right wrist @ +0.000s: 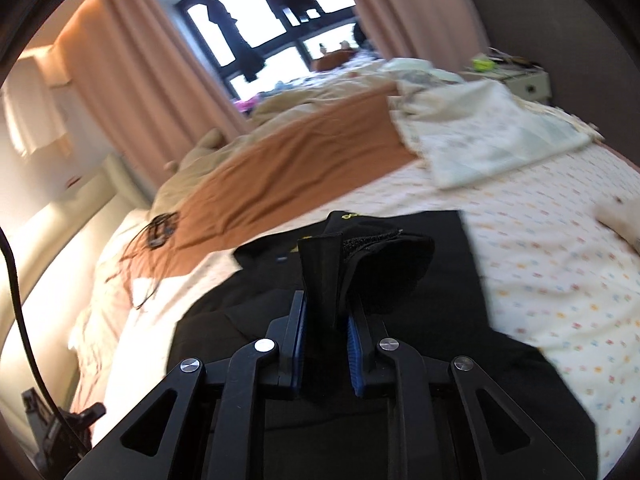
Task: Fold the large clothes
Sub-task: 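Open the right gripper and pull both tools back from the jacket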
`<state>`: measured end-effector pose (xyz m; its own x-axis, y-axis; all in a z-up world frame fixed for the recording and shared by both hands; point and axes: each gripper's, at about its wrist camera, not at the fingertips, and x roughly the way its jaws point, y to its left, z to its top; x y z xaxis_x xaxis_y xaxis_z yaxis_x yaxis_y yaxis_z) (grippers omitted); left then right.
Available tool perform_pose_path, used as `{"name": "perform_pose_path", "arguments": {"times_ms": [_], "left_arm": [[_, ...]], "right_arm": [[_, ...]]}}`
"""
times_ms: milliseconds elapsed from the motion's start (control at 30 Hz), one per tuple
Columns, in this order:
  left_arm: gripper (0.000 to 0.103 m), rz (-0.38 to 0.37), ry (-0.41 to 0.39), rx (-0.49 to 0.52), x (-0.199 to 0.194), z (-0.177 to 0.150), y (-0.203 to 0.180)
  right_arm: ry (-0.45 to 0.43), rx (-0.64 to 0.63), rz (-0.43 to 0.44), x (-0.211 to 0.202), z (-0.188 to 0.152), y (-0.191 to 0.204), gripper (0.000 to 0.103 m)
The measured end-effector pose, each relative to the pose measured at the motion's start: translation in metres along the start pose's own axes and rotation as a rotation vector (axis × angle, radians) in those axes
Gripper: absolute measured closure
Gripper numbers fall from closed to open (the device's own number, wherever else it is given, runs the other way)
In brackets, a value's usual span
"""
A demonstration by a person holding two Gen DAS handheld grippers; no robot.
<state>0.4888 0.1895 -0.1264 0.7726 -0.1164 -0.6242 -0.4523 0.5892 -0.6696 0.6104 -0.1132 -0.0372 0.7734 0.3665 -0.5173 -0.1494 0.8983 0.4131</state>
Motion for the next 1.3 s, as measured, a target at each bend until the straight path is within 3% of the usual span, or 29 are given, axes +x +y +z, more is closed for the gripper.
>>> {"name": "perform_pose_path", "arguments": {"times_ms": [400, 533, 600, 667, 867, 1167, 1200, 1267, 1300], "left_arm": [[0.002, 0.028, -0.107, -0.170, -0.039, 0.036, 0.060], [0.002, 0.027, -0.129, -0.200, -0.045, 0.041, 0.069], [0.002, 0.023, -0.132, -0.208, -0.046, 0.041, 0.071], [0.002, 0.021, -0.130, -0.213, -0.046, 0.043, 0.074], [0.002, 0.023, -0.127, -0.209, -0.046, 0.042, 0.073], [0.002, 0.015, -0.107, -0.043, -0.043, 0.024, 0.029], [0.002, 0.013, -0.100, -0.029, -0.043, 0.020, 0.026], [0.002, 0.012, -0.093, -0.016, -0.045, 0.014, 0.019], [0.002, 0.004, -0.085, 0.000, -0.048, 0.009, 0.014]], "right_arm": [[0.110, -0.185, 0.128, 0.057, -0.034, 0.132, 0.084], [0.202, -0.174, 0.257, 0.080, -0.054, 0.158, 0.083], [0.245, -0.171, 0.324, 0.087, -0.062, 0.170, 0.073], [0.231, -0.202, 0.296, 0.085, -0.068, 0.174, 0.042], [0.228, -0.187, 0.242, 0.077, -0.070, 0.146, 0.040], [0.225, -0.072, 0.129, 0.026, -0.066, 0.057, 0.039], [0.219, -0.061, 0.115, 0.017, -0.066, 0.046, 0.037], [0.199, -0.021, 0.089, -0.007, -0.068, 0.021, 0.005], [0.193, 0.000, 0.084, -0.014, -0.068, 0.011, 0.000]]}}
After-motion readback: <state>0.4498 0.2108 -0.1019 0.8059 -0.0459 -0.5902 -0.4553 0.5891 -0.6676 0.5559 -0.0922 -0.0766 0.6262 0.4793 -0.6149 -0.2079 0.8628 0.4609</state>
